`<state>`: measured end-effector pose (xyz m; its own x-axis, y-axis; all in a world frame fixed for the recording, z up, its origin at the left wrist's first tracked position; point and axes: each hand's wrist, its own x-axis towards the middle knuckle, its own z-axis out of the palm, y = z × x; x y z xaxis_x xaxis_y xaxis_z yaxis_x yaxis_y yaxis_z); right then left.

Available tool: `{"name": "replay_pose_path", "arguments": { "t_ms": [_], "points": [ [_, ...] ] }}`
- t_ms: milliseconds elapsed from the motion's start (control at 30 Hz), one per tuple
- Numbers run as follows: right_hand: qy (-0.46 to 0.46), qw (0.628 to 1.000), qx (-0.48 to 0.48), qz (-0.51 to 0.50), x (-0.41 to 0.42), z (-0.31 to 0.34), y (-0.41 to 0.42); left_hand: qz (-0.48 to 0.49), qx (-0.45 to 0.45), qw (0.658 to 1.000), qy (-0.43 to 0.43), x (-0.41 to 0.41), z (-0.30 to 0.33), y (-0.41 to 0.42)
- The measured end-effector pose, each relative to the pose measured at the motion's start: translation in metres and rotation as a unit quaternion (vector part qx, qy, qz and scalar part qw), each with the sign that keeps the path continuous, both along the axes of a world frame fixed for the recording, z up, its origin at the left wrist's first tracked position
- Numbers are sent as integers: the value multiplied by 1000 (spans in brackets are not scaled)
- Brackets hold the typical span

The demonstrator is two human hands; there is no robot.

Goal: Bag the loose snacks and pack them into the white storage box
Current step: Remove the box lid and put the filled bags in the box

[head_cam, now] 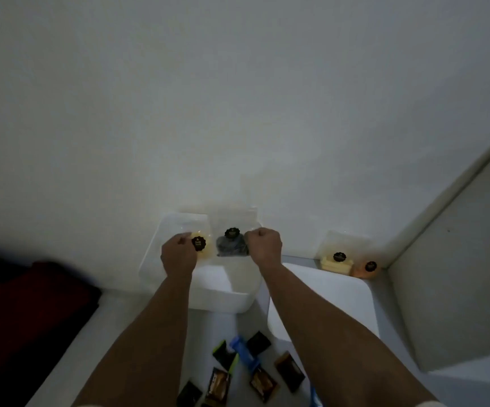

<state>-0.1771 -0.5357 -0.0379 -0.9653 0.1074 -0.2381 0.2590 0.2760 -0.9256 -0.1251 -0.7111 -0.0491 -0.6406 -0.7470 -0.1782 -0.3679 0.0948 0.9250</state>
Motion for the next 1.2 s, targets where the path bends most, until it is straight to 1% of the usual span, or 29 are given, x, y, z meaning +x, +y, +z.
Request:
{"name": "replay_pose_path", "arguments": {
  "t_ms": [133,267,367,467,567,633,700,767,833,900,967,1100,1200],
  "points": [
    [-33,998,59,-4,-25,-45,-50,25,41,998,-37,-40,-47,-44],
    [-85,994,67,-27,-37,-95,-81,42,91,993,-65,-69,-94,-67],
    [-104,989,91,-49,-46,-125,-96,18,109,990,-93,-86,-123,-78],
    [-101,986,120,-57,-52,-145,-105,33,143,986,-81,-95,-143,-82],
    [-91,984,152,-34,-54,-157,-111,70,194,977,-57,-97,-144,-84],
    [-94,981,168,-16,-56,-160,-115,55,192,977,-73,-97,-148,-85],
    [-104,981,162,-13,-57,-164,-120,38,186,978,-88,-98,-158,-86],
    [-122,980,158,-7,-58,-170,-125,41,188,977,-96,-99,-171,-85],
    [-139,979,149,5,-59,-179,-126,35,170,979,-109,-94,-149,-82],
    [-165,981,104,14,-60,-188,-123,24,139,983,-114,-87,-126,-80],
    [-175,982,72,23,-56,-177,-116,18,117,986,-119,-78,-107,-79],
    [-138,990,-12,8,-36,-106,-95,-31,66,985,-158,-64,-78,-69],
    [-99,994,-55,-7,-24,-67,-70,-31,67,989,-130,-62,-58,-41]
  ]
}}
